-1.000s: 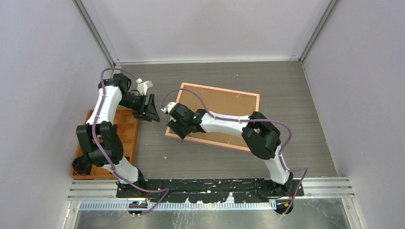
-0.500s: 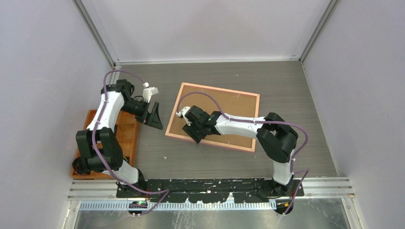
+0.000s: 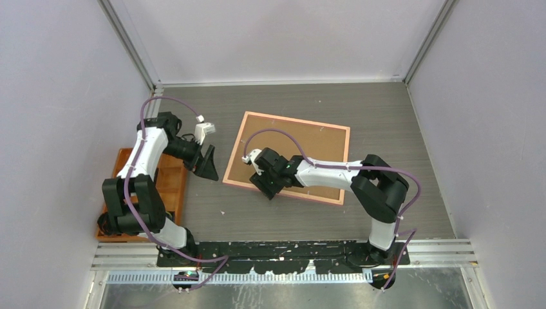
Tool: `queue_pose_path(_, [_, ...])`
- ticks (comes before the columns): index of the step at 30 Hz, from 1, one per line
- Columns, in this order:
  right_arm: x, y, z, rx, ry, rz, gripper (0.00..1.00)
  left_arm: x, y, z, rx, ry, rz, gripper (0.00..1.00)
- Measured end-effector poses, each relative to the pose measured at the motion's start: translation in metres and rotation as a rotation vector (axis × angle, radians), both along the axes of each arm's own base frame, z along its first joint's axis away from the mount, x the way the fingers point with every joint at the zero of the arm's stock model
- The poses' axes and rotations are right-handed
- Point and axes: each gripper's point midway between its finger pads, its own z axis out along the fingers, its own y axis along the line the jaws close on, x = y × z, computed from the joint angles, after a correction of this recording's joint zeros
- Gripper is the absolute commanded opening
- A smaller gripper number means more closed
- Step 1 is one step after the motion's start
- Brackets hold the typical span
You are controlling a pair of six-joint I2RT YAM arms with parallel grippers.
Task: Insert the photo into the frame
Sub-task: Turn over the photo frame at the center of the board.
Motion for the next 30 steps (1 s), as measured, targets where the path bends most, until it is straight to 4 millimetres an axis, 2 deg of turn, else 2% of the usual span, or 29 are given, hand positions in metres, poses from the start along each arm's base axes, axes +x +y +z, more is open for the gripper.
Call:
queue_pose_path(4, [-0.005, -0.008, -0.002, -0.017, 0.011, 0.002, 0.56, 0.000, 0.000, 0.001, 0.000, -0.008, -0.002, 0.87])
queue_pose_path(8, [-0.007, -0.011, -0.003, -0.027, 0.017, 0.004, 0.51, -0.004, -0.001, 0.001, 0.004, -0.036, -0.019, 0.95])
queue_pose_path(14, [-0.008, -0.011, -0.003, -0.031, 0.014, 0.006, 0.32, -0.005, -0.003, -0.004, 0.037, -0.147, -0.120, 0.98])
queue_pose_path(19, [-0.008, -0.009, -0.002, -0.037, 0.005, 0.021, 0.12, -0.012, 0.003, -0.005, 0.106, -0.395, -0.231, 1.00])
queue_pose_path(24, [-0.011, -0.003, 0.006, -0.044, 0.030, 0.038, 0.11, -0.016, 0.009, 0.005, 0.195, -0.678, -0.350, 1.00])
queue_pose_path(30, [-0.010, 0.022, 0.040, 0.052, 0.079, 0.056, 0.10, -0.019, -0.007, 0.019, 0.220, -0.906, -0.517, 0.99])
